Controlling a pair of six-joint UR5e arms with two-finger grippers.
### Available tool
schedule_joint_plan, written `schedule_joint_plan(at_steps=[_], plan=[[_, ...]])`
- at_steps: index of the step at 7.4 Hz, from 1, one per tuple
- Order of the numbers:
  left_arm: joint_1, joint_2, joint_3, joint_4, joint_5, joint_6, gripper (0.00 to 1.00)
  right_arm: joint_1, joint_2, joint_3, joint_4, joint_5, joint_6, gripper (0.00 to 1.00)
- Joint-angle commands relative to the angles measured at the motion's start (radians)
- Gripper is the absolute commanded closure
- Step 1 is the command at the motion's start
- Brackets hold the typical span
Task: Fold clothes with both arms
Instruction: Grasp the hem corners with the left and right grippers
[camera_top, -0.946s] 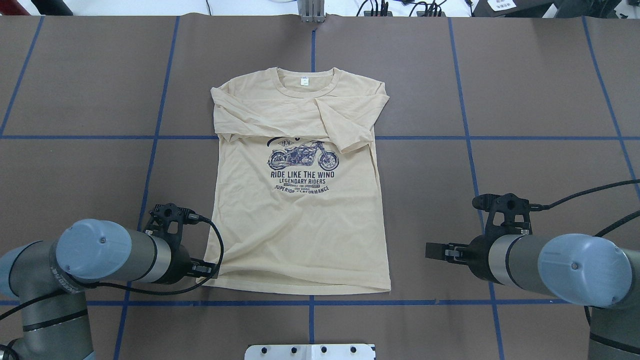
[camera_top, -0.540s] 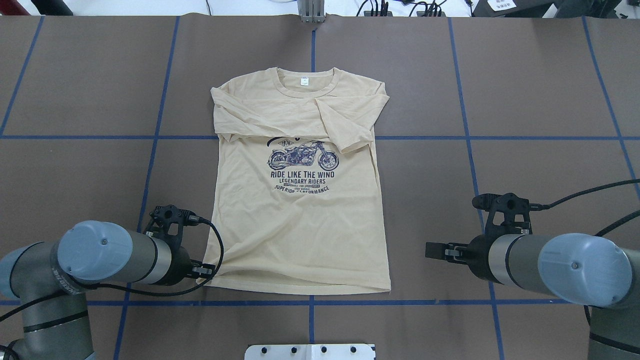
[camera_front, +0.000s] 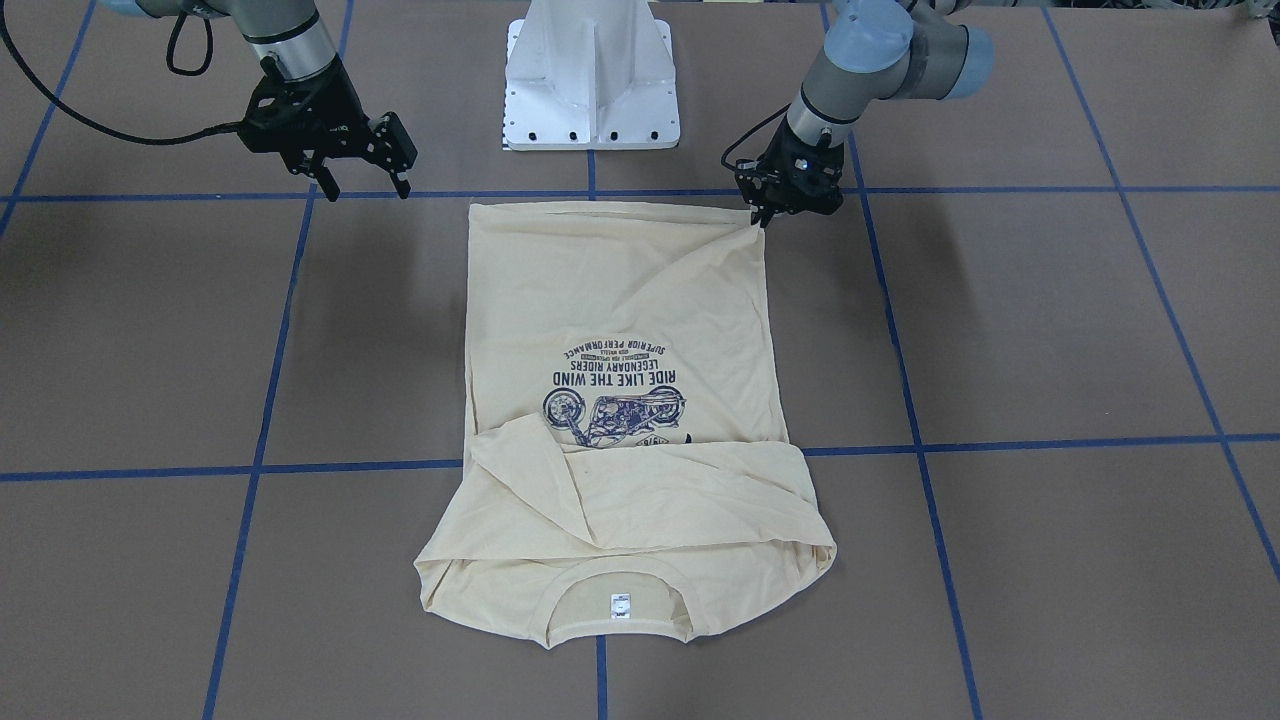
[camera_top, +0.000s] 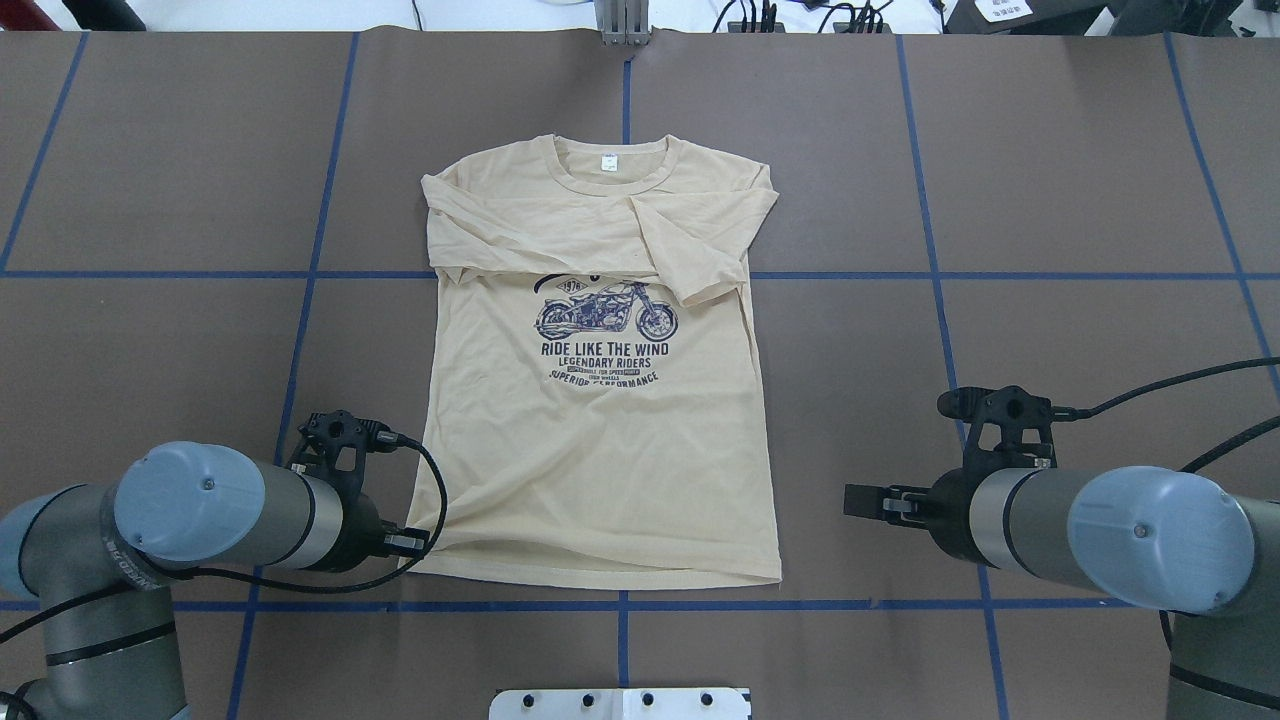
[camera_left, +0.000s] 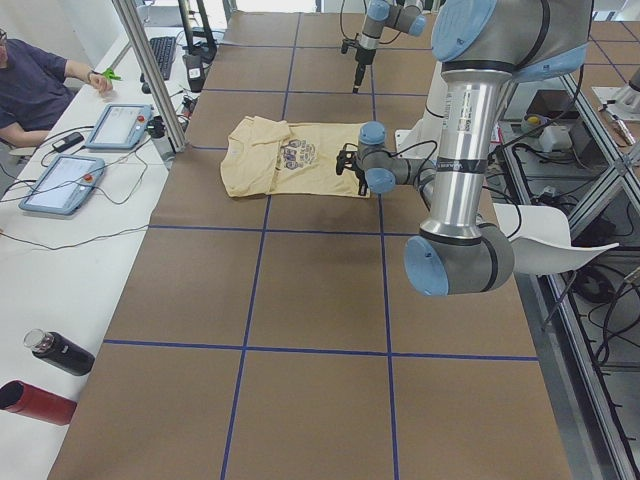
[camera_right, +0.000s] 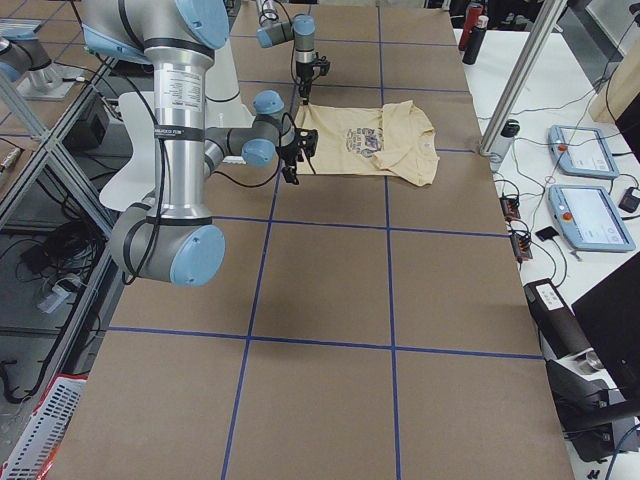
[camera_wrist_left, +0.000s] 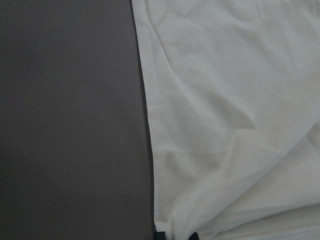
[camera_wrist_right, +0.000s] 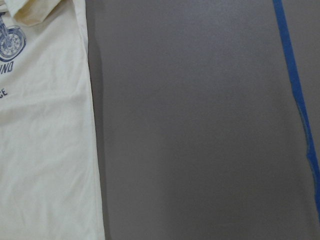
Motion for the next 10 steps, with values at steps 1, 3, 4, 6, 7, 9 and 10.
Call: schedule_joint_plan(at_steps=[1,3,4,6,7,9,10], plan=[[0.0,-0.003,-0.007,0.0,0.0,-0.027,1.0,-0.009,0.134,-0.014,-0.164,-0.014,0.047,0.01],[0.0,-0.006,-0.008,0.0,-0.002,-0.029,1.0,-0.1,0.238,-0.09,-0.196,-0.128,0.16,0.03],[0.0,-0.006,-0.01,0.0,-0.003,-0.029,1.0,-0.134,0.248,-0.118,-0.196,-0.155,0.179,0.07],[0.0,-0.004,-0.025,0.002,-0.005,-0.03,1.0,-0.176,0.29,-0.168,-0.195,-0.206,0.196,0.22],[0.0,-0.001,-0.024,0.002,-0.005,-0.031,1.0,-0.19,0.293,-0.187,-0.195,-0.228,0.208,0.26],[0.0,-0.001,-0.025,0.002,-0.005,-0.031,1.0,-0.204,0.292,-0.21,-0.195,-0.242,0.208,0.3],[0.0,-0.001,-0.025,0.002,-0.005,-0.031,1.0,-0.205,0.292,-0.218,-0.195,-0.245,0.208,0.32]])
